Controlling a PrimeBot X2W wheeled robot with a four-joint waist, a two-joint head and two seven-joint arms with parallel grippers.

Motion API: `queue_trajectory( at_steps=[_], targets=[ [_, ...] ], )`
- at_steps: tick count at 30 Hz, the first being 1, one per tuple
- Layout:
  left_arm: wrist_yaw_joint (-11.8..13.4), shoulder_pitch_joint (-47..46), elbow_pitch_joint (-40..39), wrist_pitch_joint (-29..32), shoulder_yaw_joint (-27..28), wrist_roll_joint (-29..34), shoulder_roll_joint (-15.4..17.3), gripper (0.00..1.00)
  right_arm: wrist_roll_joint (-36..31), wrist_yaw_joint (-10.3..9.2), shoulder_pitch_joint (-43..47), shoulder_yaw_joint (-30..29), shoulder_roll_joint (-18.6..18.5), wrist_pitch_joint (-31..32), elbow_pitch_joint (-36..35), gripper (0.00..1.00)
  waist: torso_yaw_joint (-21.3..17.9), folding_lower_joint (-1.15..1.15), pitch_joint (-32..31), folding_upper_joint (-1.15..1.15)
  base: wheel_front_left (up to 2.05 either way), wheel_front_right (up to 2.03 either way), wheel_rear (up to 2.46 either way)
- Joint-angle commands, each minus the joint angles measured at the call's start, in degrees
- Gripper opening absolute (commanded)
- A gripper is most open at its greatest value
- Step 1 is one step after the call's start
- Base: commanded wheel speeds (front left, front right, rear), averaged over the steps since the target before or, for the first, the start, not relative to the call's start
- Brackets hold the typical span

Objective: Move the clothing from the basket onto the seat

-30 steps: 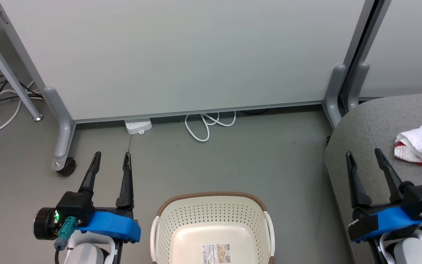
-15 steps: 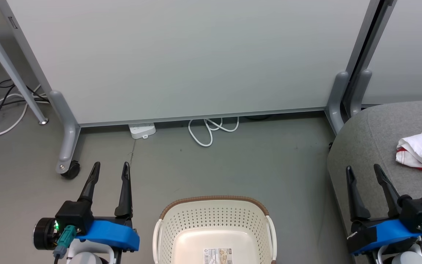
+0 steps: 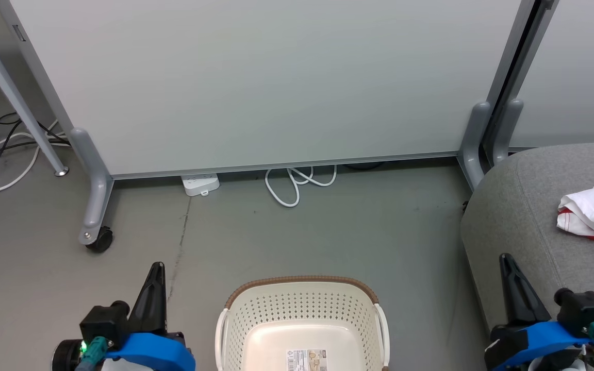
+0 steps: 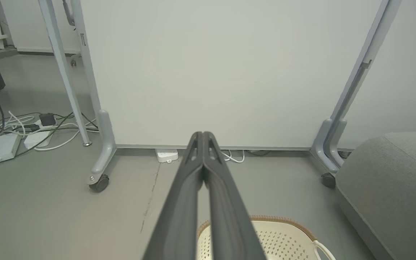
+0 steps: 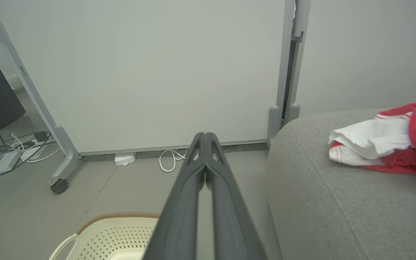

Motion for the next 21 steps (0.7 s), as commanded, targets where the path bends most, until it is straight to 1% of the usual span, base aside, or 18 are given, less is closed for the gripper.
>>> queue_trajectory(
  at_steps=[1,11,21],
  targets=[
    [-0.06,-1.57,-0.95,0.76,0.81,-3.09,0.09,0.0,3.34,0.0,-1.13,-0.51,-0.16,0.82,-0.83,0.0,-0.07,0.0,0.02,0.0,0.0,0.0,0.0],
    [-0.19,-1.62,-2.02,3.27,1.73,-14.24,0.06,0.0,14.63,0.0,-1.03,-0.49,0.0,3.33,-1.84,0.0,-0.36,0.0,0.07,0.0,0.0,0.0,0.0],
    [-0.32,-1.81,-2.79,5.61,2.73,-24.06,0.03,0.0,24.55,0.0,-1.14,-0.66,0.15,5.68,-2.51,0.0,-0.65,0.0,0.12,0.0,0.0,0.0,0.0]
  ],
)
